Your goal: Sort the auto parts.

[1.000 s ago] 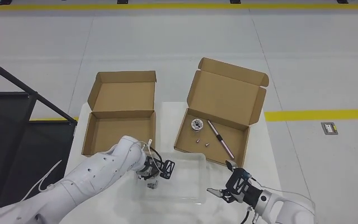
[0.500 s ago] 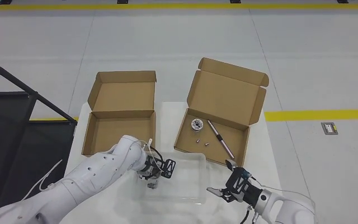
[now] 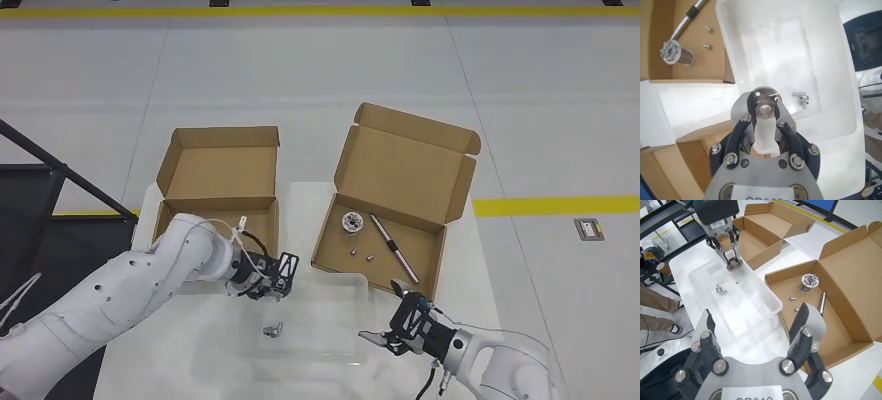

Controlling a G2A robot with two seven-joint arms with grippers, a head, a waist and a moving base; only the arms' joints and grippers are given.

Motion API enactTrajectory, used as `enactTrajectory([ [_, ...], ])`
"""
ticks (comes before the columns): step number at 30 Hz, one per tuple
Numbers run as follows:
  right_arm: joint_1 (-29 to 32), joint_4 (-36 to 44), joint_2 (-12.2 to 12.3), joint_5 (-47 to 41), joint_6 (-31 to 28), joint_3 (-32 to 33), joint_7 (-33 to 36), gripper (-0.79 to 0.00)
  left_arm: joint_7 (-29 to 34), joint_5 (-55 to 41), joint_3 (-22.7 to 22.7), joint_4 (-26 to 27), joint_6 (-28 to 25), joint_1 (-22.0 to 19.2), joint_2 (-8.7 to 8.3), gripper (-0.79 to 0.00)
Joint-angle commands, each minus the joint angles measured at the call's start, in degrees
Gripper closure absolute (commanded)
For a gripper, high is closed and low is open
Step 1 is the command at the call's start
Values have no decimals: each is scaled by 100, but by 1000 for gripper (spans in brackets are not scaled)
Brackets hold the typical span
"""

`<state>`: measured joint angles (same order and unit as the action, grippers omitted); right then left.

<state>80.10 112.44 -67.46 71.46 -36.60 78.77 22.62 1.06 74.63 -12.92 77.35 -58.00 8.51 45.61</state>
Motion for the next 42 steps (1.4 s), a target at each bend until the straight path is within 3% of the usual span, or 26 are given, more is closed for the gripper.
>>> enactTrajectory([
  [1,-100,-3,-5,-11,10,-88,66,-785,-148,-1,-247,26,1,92,-300,0],
  [8,-378,-55,-20,-48,59,-332,200,-785,-611,-91,-1217,30,374,714,-1211,0],
  [9,-401,-65,-20,-49,65,-353,210,-785,-613,-89,-1261,46,406,747,-1249,0],
  [22,-385,258,9,70,109,-326,124,-785,-599,-94,-1272,49,467,777,-1249,0],
  [25,-385,258,9,70,109,-326,124,-785,-308,-3,-1311,-4,436,813,-1232,0],
  [29,-385,258,9,70,109,-326,124,-785,190,24,-1385,-461,505,753,-1151,0],
  [35,-385,258,9,70,109,-326,124,-785,338,-145,-1433,-1392,582,595,-894,0],
  [42,-385,258,9,70,109,-326,124,-785,348,-50,-1151,-2449,823,549,-346,0],
])
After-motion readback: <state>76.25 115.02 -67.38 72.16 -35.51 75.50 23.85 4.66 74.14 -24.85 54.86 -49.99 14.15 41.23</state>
